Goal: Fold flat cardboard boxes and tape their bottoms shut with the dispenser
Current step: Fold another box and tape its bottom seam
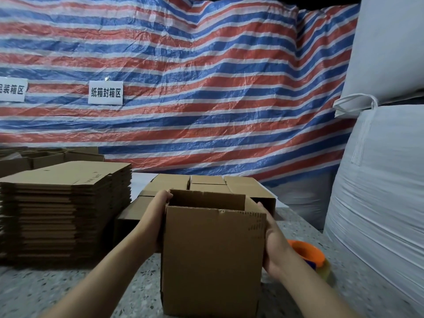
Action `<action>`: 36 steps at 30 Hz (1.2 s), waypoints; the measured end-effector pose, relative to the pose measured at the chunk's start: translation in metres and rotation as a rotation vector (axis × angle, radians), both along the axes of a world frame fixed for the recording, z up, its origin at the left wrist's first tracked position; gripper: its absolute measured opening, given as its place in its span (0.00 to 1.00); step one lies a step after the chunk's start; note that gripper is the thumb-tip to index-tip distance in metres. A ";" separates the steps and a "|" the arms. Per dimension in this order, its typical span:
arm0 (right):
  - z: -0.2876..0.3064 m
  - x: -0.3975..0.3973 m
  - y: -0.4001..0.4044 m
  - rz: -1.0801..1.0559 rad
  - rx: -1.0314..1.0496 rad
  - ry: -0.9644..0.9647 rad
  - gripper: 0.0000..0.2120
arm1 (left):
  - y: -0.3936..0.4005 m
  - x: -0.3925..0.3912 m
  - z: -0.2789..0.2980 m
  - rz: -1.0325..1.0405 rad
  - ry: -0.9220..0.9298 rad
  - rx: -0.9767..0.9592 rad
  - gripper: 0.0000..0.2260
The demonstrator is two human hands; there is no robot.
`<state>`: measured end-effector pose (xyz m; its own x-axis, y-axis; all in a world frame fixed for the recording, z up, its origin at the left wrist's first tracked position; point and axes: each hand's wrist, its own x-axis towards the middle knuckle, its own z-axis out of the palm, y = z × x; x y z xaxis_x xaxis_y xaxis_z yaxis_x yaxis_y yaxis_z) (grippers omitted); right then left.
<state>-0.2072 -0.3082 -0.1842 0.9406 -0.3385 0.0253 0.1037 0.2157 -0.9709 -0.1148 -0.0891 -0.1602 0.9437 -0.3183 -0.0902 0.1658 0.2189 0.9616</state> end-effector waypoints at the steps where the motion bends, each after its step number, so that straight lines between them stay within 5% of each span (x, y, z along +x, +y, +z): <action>1: -0.003 0.003 0.001 0.016 0.012 0.004 0.35 | 0.000 0.000 -0.001 -0.008 -0.010 -0.005 0.16; 7: 0.000 0.019 0.007 0.027 0.098 -0.074 0.30 | 0.002 -0.004 0.004 -0.019 -0.044 -0.097 0.24; 12: -0.014 0.026 0.006 -0.068 0.112 -0.073 0.23 | -0.004 -0.010 -0.013 0.121 -0.142 -0.044 0.17; 16: -0.016 0.030 0.001 -0.030 0.147 -0.049 0.32 | -0.006 -0.011 -0.014 0.129 -0.067 -0.069 0.16; 24: -0.017 0.028 0.004 -0.020 0.103 -0.133 0.22 | -0.007 -0.016 -0.009 0.087 -0.068 -0.087 0.11; 36: -0.019 0.029 0.004 -0.068 0.147 -0.084 0.29 | -0.004 -0.013 -0.009 -0.050 -0.152 -0.005 0.07</action>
